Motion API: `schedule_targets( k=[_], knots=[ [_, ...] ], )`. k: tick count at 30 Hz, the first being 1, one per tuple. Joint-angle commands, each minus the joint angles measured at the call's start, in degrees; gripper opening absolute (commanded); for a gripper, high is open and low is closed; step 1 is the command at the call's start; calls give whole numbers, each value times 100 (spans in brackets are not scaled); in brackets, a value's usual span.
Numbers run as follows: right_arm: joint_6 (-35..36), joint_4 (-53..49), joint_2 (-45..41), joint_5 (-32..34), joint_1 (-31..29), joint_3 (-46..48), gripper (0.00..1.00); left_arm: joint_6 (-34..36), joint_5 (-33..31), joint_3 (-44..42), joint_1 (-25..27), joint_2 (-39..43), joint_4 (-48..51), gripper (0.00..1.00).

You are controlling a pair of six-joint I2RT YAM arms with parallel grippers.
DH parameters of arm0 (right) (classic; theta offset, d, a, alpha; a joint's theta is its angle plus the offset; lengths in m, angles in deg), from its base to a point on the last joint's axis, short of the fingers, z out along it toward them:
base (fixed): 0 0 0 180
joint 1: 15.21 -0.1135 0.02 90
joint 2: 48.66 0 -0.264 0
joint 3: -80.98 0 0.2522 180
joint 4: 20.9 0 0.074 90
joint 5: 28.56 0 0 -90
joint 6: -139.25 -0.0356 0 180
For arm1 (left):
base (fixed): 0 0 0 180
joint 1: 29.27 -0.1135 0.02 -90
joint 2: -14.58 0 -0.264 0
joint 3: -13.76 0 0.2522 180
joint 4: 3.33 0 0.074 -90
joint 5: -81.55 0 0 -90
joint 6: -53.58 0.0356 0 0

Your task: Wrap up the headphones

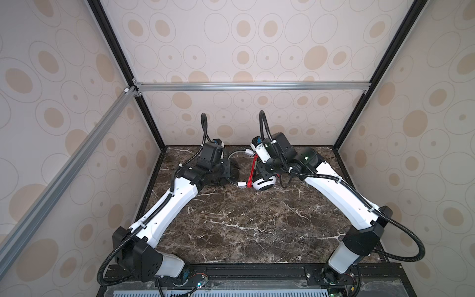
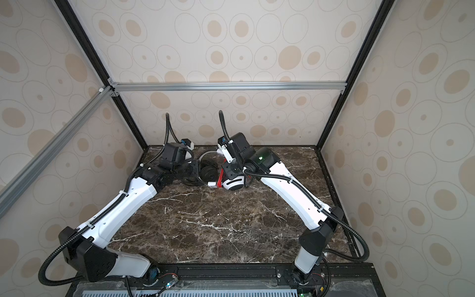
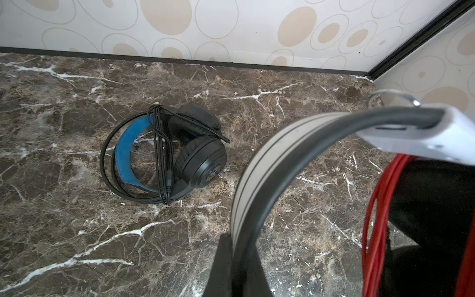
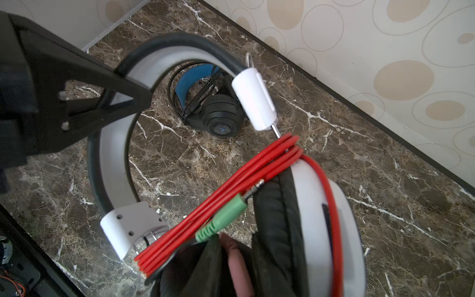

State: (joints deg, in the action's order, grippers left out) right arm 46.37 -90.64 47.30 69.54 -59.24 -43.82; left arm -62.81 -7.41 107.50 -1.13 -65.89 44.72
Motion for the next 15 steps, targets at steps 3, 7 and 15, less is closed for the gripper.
schedule_targets(
  k=[3,7,15],
  knots=[
    [-22,49,-361,297,79,166,28,22,99,194,23,-14,285,0],
    [33,103,-508,106,65,359,30,45,-8,179,25,-59,375,0],
    [62,634,-1034,-428,48,1128,47,90,-113,193,20,-66,456,0]
  ],
)
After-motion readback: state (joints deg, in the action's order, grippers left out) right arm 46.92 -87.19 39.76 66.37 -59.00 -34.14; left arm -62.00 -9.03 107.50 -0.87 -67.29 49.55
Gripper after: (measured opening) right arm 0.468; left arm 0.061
